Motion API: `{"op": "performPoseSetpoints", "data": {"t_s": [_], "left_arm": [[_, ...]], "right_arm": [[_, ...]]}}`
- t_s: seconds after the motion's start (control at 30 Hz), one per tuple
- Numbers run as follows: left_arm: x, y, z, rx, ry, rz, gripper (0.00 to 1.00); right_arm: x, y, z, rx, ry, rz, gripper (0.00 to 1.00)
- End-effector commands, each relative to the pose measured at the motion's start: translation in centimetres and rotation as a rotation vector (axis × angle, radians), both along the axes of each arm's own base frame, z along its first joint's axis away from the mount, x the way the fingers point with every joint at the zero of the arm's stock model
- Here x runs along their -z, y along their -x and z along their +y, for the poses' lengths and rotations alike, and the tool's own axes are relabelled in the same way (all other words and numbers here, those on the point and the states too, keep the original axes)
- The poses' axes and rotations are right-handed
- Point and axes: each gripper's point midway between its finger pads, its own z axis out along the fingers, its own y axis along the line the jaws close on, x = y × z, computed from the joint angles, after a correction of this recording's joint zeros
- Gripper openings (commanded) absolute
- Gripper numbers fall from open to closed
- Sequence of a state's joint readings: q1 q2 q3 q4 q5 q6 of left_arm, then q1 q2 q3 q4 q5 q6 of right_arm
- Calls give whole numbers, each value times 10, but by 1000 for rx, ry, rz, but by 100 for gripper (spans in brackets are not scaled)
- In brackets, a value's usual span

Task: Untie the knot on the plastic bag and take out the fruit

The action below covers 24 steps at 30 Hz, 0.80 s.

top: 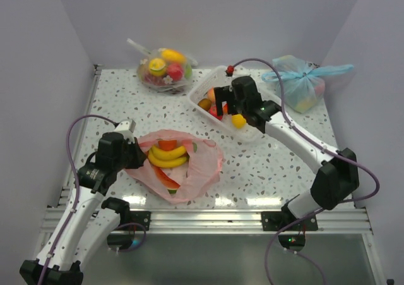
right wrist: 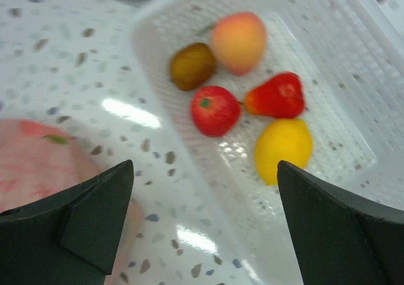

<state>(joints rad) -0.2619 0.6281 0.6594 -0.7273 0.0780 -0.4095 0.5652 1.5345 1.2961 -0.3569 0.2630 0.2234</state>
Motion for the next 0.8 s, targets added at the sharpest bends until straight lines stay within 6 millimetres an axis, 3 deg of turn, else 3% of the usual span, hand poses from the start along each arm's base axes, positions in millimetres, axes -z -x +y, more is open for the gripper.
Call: {"op": "performPoseSetpoints", "data": {"t_s": [0.0,0.03,0.1,0.27,0.4,0.5,0.63,0.77], "left_arm": [[-8,-6,-3,-7,28,-34,0],[-8,-6,-2,-9,26,-33,0],[-8,-6,-2,-11,26,-34,0],[-9,-6,-2,-13,29,-40,0],[-7,-2,0,-10,17,-16,0],[-6,6,2,-13,9,18,0],[-7,17,-1,0,30,62,0],[-15,23,2,-8,24,67,0]], "right_arm": [[-76,42,64,-300,-54,-147,98],[-80,60,85,-375,-59,-153,99],[-86,82,106,-470,-74,-162,98],[-79,155,173,-718,-133,-133,90],[-53,196,207,-818,-157,-61,80],[-18,227,231,-877,-163,34,71],[28,236,248,-871,-166,131,60],[59,239,257,-856,-165,189,59]]}}
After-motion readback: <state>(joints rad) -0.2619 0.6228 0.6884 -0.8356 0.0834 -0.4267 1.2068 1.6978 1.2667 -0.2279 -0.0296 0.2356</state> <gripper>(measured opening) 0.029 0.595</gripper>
